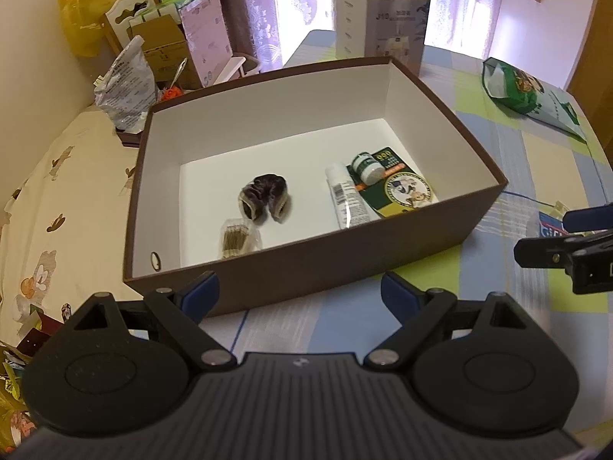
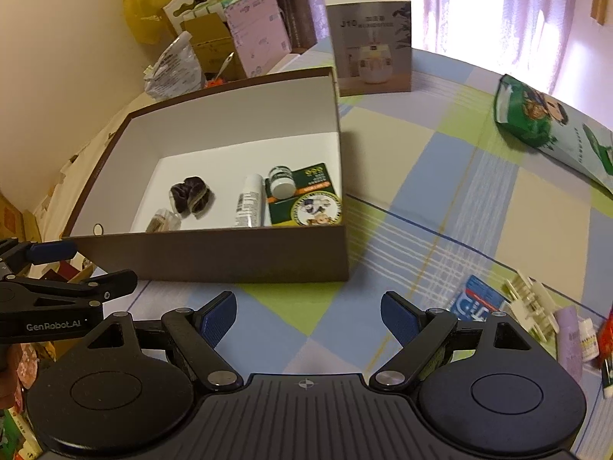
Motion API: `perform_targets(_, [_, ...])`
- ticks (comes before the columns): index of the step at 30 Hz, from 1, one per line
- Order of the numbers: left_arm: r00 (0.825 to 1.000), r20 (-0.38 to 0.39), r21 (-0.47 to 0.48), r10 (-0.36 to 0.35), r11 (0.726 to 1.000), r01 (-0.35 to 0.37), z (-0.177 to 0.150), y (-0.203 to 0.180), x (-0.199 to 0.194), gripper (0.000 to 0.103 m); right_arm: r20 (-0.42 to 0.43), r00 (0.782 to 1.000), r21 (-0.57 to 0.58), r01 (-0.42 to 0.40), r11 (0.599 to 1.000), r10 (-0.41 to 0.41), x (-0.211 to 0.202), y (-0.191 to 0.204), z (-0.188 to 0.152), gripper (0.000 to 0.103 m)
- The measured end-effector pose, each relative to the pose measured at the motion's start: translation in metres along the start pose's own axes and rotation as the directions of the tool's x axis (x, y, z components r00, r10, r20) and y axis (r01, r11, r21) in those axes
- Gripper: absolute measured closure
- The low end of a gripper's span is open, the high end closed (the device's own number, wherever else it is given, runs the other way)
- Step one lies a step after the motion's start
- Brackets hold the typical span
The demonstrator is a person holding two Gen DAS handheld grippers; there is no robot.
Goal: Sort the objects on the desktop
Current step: 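Move both tools back from the box toward the remaining items on the table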
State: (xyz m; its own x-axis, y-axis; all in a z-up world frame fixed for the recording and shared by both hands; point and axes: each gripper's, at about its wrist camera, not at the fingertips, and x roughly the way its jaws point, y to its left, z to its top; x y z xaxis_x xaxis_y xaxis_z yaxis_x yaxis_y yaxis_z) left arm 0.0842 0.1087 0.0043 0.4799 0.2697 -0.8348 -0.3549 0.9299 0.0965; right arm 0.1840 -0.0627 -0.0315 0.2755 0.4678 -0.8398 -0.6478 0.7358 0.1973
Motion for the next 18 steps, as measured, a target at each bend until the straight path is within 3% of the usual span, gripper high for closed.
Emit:
perform_targets(10, [0.997,-0.025,0.074,-0.069,0.995,0.071,-0.009,-0.034,0.008,0.014,0.010,0.997,0.100,0.078,0.992,-0.080,-0.017,-0.043,-0.037,0.015])
perform_targets(18, [0.985,-0.059,0.184,-0.161,0.968,0.169,-0.016,-0.079,0.019,0.014,0.002,0.989,0.210,0.142,0.967,-0.146,-0.032,-0.084,-0.075,0.015])
